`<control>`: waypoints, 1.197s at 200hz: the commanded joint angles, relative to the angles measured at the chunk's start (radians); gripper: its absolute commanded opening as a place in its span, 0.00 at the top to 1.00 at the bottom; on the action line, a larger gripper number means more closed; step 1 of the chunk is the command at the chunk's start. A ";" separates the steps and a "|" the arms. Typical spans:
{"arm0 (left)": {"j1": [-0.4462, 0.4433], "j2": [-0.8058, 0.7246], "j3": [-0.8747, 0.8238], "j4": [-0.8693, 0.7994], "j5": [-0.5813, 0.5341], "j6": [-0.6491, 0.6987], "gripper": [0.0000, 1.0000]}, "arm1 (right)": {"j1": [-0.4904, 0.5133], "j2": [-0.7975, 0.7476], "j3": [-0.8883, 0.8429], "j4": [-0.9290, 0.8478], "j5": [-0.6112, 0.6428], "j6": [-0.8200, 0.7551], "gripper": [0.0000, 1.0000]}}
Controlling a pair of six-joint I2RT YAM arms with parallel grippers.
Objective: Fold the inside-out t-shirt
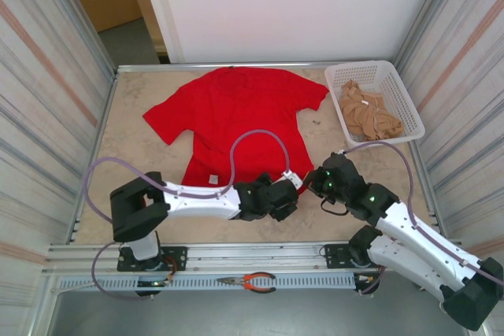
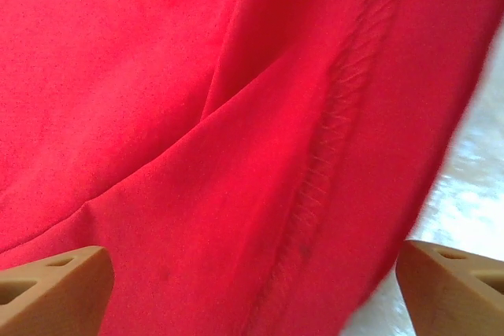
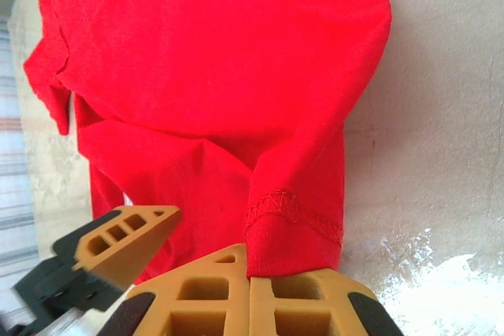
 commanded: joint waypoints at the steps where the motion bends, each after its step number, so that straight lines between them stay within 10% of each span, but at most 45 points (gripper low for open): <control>1: 0.019 0.033 0.016 -0.057 -0.107 -0.048 0.12 | -0.014 -0.028 0.022 -0.027 -0.006 -0.020 1.00; 96: 0.101 -0.107 -0.196 -0.073 -0.144 -0.169 0.36 | -0.050 -0.062 -0.002 -0.045 -0.022 -0.021 1.00; 163: 0.171 -0.303 -0.225 -0.141 -0.082 -0.110 1.00 | -0.070 -0.048 -0.009 -0.031 -0.054 -0.041 1.00; 180: 0.191 -0.397 -0.157 -0.193 0.024 -0.058 1.00 | -0.072 -0.039 -0.021 -0.008 -0.088 -0.086 0.50; 194: 0.222 -0.438 -0.085 -0.258 0.108 -0.027 1.00 | -0.069 -0.044 -0.042 0.024 -0.129 -0.135 0.37; 239: 0.271 -0.438 0.090 -0.419 0.240 0.042 1.00 | 0.212 -0.110 -0.115 0.187 -0.065 -0.211 0.70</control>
